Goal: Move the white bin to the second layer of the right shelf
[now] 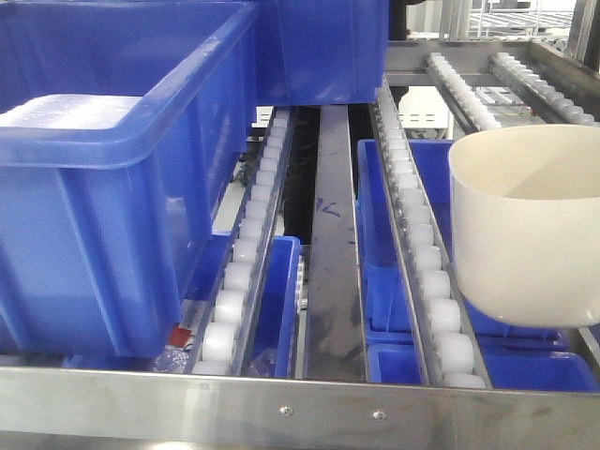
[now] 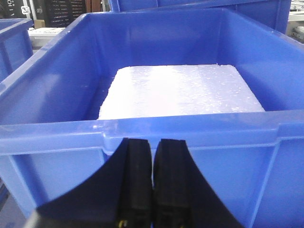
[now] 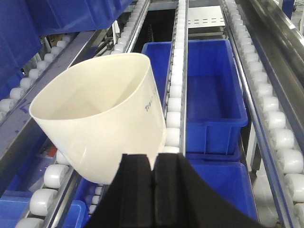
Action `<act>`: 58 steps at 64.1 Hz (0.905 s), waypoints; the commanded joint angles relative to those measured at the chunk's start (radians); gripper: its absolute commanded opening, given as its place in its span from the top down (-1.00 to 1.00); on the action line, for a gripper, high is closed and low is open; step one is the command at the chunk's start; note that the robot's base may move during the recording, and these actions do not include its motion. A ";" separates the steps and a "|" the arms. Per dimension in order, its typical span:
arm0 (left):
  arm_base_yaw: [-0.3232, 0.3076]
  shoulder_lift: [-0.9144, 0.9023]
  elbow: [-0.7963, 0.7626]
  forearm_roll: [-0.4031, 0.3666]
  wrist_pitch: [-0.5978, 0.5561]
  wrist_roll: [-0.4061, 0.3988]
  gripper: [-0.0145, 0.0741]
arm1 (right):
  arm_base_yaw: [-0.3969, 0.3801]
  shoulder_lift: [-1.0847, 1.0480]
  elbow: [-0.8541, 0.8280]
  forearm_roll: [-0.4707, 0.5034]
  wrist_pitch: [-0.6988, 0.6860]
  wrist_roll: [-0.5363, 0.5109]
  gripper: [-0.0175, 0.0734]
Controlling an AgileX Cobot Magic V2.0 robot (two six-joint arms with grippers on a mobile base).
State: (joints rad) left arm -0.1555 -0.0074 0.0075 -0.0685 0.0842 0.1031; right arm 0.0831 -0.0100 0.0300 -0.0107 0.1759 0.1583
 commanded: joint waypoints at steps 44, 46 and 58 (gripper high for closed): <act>-0.004 -0.014 0.037 -0.005 -0.084 -0.004 0.48 | -0.006 -0.021 -0.016 -0.009 -0.094 -0.001 0.49; -0.004 -0.014 0.037 -0.005 -0.084 -0.004 0.48 | -0.006 -0.021 -0.016 -0.009 -0.094 -0.001 0.49; -0.004 -0.014 0.037 -0.005 -0.084 -0.004 0.48 | -0.006 -0.021 -0.016 -0.009 -0.094 -0.001 0.49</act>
State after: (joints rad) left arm -0.1555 -0.0074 0.0075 -0.0685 0.0842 0.1031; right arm 0.0831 -0.0100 0.0300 -0.0107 0.1743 0.1583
